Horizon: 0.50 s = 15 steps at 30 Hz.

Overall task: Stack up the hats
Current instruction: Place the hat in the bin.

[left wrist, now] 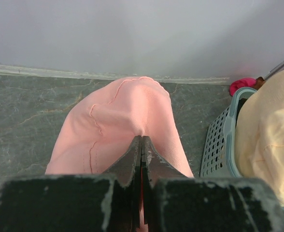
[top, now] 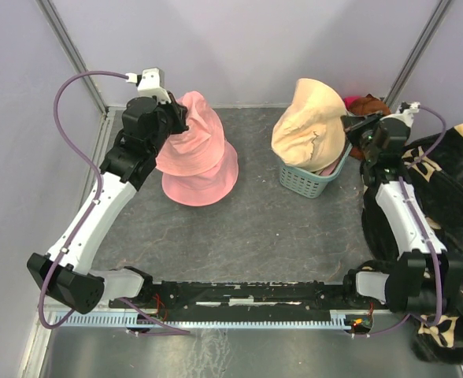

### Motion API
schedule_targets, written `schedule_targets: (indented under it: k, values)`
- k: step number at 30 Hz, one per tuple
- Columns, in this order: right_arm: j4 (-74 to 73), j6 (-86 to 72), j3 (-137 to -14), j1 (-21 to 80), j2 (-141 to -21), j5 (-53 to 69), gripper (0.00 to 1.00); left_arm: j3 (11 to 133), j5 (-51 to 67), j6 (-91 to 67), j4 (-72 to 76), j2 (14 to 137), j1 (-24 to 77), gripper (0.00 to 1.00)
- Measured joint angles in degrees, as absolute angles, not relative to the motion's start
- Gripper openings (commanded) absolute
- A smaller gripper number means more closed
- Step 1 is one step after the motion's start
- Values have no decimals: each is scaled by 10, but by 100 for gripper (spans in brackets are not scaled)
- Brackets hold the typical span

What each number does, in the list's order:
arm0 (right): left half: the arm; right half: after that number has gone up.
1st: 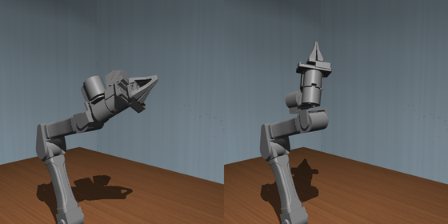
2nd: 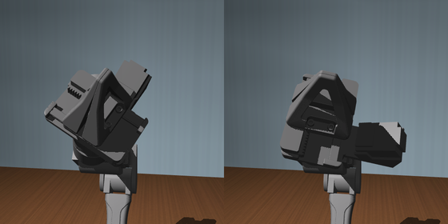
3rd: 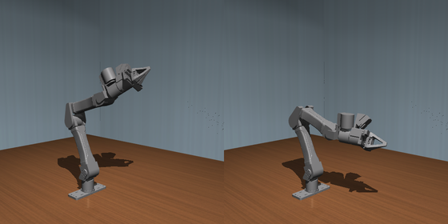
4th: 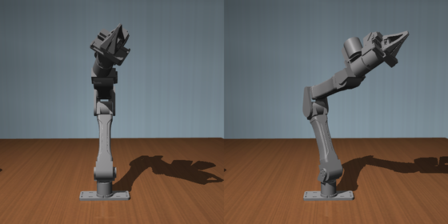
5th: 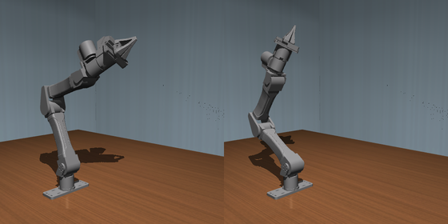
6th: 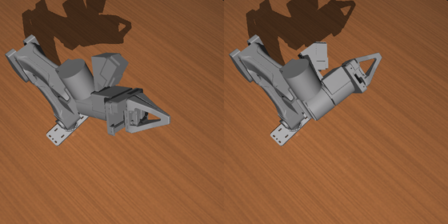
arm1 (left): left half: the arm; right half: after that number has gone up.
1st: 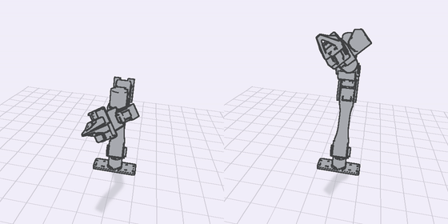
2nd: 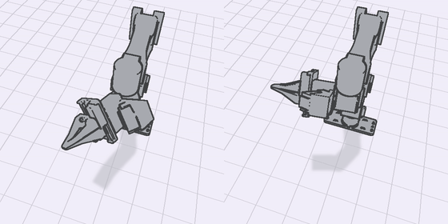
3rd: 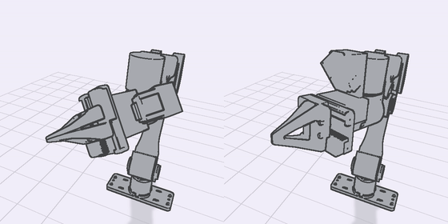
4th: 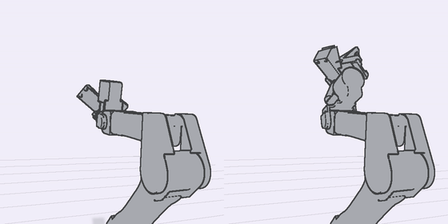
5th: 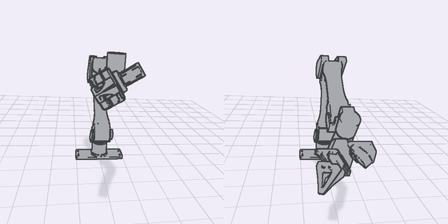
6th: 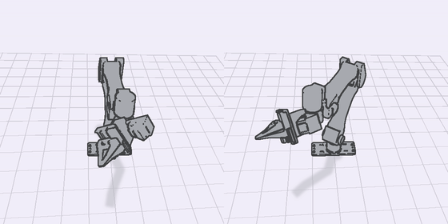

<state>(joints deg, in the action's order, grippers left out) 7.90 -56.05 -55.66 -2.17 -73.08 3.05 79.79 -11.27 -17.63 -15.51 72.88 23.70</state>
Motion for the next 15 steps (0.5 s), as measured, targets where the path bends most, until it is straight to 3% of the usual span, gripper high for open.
schedule_targets:
  k: [6,15]
  values:
    - [80,-554,-554,-54,-678,29,1,792,-103,-190,-149,721,237,3]
    - [86,-552,-506,-56,-712,42,1,783,-99,-197,-147,715,237,3]
